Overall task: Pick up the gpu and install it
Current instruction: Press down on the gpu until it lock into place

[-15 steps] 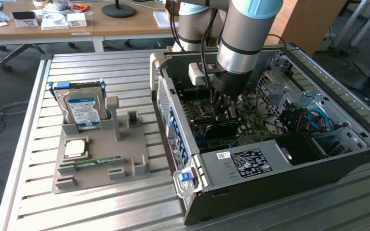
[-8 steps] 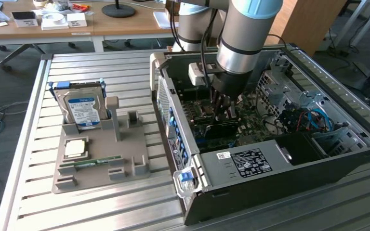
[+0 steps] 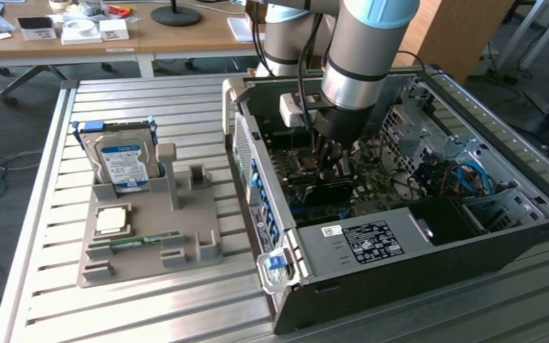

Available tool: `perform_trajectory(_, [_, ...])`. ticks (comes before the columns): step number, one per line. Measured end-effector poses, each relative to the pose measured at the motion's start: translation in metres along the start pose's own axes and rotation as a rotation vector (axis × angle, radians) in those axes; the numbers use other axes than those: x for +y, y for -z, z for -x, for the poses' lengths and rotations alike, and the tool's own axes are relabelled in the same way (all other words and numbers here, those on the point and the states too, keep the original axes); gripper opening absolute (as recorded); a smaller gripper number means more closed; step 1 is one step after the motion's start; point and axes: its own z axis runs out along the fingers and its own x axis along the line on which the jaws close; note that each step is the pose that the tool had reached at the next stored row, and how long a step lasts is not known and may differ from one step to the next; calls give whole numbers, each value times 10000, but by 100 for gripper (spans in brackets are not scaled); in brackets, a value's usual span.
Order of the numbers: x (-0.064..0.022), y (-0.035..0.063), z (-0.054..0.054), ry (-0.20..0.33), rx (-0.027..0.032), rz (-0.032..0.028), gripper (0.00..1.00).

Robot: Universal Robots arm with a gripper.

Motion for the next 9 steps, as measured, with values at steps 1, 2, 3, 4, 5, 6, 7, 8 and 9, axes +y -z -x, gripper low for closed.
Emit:
perform_trajectory(1, [1, -1, 0, 0, 1, -1, 11])
perform_trajectory(2, [1, -1, 0, 1, 2, 0, 11])
perform_trajectory(3, [2, -1, 0, 1, 2, 1, 11])
perform_trajectory(4, [2, -2, 0, 1, 1, 0, 11])
perform_trajectory(5, [2, -2, 0, 0, 1, 0, 11])
perform_trajectory(6, [2, -2, 0, 1, 0, 0, 11])
perform_trajectory(7, [2, -2, 0, 0, 0, 0, 11])
perform_trajectory(8, [2, -3, 0, 0, 0, -1, 11])
perform_trajectory(9, [2, -3, 0, 0, 0, 0, 11])
